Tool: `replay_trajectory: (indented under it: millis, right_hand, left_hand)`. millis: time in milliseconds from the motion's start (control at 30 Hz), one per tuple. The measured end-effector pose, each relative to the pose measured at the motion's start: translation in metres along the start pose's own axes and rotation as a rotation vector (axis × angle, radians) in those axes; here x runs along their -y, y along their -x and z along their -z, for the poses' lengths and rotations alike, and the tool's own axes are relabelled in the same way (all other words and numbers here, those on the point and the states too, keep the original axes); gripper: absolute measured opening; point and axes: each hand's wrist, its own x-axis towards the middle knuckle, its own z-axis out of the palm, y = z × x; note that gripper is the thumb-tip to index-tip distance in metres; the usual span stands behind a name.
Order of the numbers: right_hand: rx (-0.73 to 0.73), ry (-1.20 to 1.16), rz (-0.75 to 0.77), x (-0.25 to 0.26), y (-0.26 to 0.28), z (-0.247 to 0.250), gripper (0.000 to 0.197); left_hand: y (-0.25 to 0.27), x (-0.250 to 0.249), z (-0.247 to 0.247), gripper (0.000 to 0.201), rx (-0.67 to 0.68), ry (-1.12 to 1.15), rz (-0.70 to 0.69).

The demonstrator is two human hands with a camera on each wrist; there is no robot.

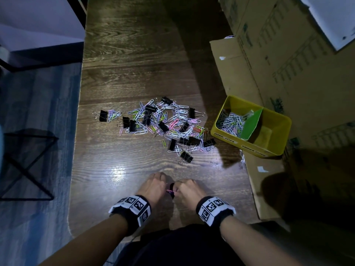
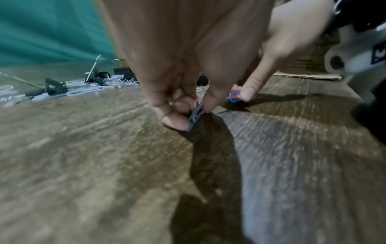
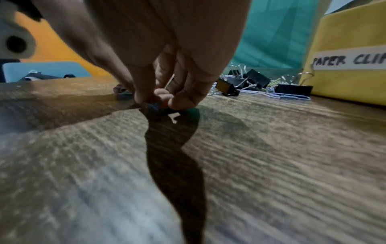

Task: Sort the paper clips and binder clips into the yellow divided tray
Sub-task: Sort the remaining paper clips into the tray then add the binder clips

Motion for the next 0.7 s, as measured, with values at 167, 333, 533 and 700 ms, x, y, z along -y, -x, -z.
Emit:
replay_trajectory:
  millis: [167, 333, 533, 700]
  right_hand:
    - [-0.047, -0.261, -0.034, -0.013, 0.002, 0.020, 0.007]
    - [-0.230, -0.411, -0.064, -0.036, 0.009, 0.066, 0.003]
    - [-0.735, -0.575, -0.209, -0.063, 0.033, 0.145, 0.010]
    - [-0.893, -0.548, -0.255, -0.099, 0.027, 0.189, 0.009]
  left_hand:
    - [0.004, 0.001, 0.009, 0.038, 0.076, -0.055, -0.075]
    - [-0.014, 0.012, 0.020, 0.012, 0.127, 0.361, 0.006]
    - [-0.100, -0.025, 0.100, 0.018, -0.027, 0.780, -0.010]
    - [-0.172, -0.090, 0.156, 0.012, -0.218, 0.820, -0.109]
